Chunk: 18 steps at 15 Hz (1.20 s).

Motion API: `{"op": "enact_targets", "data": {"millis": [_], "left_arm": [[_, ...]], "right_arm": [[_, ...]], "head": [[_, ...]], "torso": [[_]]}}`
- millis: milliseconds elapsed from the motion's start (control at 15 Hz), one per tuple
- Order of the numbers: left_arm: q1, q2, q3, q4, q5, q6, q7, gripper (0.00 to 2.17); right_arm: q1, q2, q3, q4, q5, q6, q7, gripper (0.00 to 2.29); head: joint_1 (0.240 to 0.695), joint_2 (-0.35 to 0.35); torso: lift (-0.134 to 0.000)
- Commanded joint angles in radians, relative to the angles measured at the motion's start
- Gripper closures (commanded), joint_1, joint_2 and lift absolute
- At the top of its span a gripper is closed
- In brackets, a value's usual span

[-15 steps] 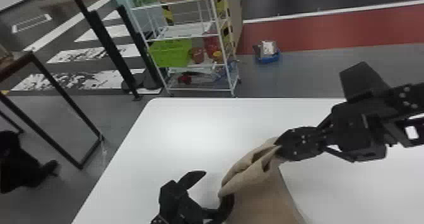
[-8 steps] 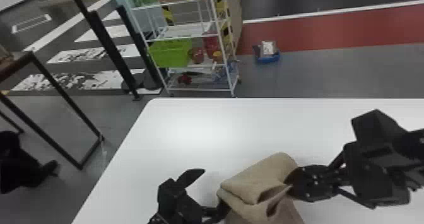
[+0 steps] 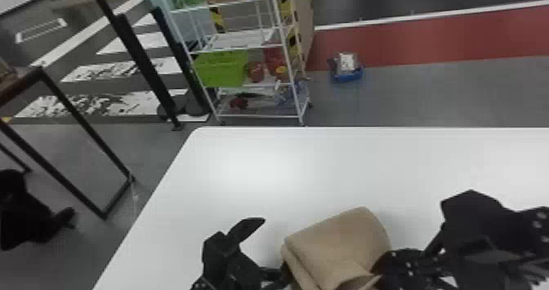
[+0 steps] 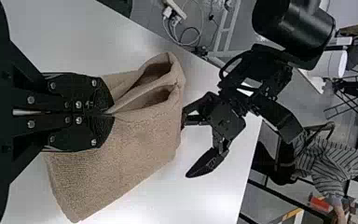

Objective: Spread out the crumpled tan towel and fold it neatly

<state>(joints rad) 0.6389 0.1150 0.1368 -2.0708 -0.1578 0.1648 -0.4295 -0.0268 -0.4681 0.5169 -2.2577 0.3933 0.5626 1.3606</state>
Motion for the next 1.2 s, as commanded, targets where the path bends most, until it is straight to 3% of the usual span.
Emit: {"op": "enact_targets", "data": {"millis": [0,467,867,1133], "left_arm": [[0.002,0.000,0.000,0.001,0.000,-0.003,0.000,0.16],[0.002,0.002,0.000,0.005,0.000,-0.003,-0.002,0.16],[-0.015,0.008,0.007,0.017,0.000,0.009,-0.011,0.16],[-0.019,0.008,0.012,0.015,0.001,0.016,-0.015,0.16]], "right_arm": [[0.002,-0.010,0.022,0.003,0.035,-0.005,0.006,1.50],[-0.001,0.006,0.121,0.083,0.145,-0.072,0.006,1.50],[-0.042,0.023,0.071,0.066,0.105,-0.069,0.006,1.50],[-0.105,0.078,0.020,0.075,0.055,-0.066,0.006,1.50]], "head": [[0.695,0.350],[0.695,0.350],[0.695,0.350],[0.695,0.350]], "torso": [[-0.122],[-0.122],[-0.122],[-0.122]]}}
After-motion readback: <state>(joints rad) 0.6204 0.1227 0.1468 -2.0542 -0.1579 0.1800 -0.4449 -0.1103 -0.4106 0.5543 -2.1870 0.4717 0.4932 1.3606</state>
